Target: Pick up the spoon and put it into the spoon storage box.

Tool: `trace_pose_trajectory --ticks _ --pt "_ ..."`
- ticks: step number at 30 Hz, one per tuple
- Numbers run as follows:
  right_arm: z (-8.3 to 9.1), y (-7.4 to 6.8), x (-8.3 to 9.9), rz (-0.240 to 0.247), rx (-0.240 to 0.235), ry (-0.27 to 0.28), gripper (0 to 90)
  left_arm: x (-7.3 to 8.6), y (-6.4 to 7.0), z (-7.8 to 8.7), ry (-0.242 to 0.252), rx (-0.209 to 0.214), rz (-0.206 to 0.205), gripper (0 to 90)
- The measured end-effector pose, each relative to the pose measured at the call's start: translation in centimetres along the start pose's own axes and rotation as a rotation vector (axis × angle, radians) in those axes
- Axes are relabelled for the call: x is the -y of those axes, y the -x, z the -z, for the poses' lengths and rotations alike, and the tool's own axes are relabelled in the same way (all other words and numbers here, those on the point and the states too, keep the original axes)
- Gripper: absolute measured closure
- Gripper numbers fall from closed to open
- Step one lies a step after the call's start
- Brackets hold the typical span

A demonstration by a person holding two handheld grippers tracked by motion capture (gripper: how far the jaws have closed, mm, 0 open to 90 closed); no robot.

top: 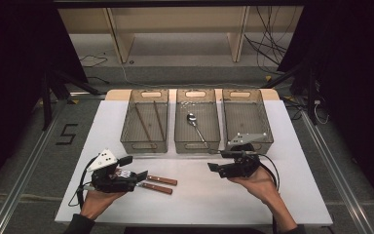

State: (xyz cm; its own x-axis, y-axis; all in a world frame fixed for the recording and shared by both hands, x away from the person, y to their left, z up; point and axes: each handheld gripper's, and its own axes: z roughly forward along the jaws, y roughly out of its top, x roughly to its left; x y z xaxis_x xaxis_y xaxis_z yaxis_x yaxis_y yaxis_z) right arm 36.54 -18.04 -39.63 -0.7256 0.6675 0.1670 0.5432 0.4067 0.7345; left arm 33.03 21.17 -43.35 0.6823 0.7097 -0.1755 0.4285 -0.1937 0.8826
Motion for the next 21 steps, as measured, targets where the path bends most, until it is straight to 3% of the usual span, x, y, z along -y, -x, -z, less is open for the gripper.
trace_pose_trajectory --ticks 11,21 --pt "0.2 -0.7 0.9 0.012 -0.007 -0.004 30.2 -0.4 -0.1 -0.1 -0.038 -0.003 -0.027 17.4" --pt "1.1 -1.0 2.4 0.002 -0.008 0.008 27.5 -1.5 -0.1 -0.7 -0.146 -0.005 -0.109 17.4"
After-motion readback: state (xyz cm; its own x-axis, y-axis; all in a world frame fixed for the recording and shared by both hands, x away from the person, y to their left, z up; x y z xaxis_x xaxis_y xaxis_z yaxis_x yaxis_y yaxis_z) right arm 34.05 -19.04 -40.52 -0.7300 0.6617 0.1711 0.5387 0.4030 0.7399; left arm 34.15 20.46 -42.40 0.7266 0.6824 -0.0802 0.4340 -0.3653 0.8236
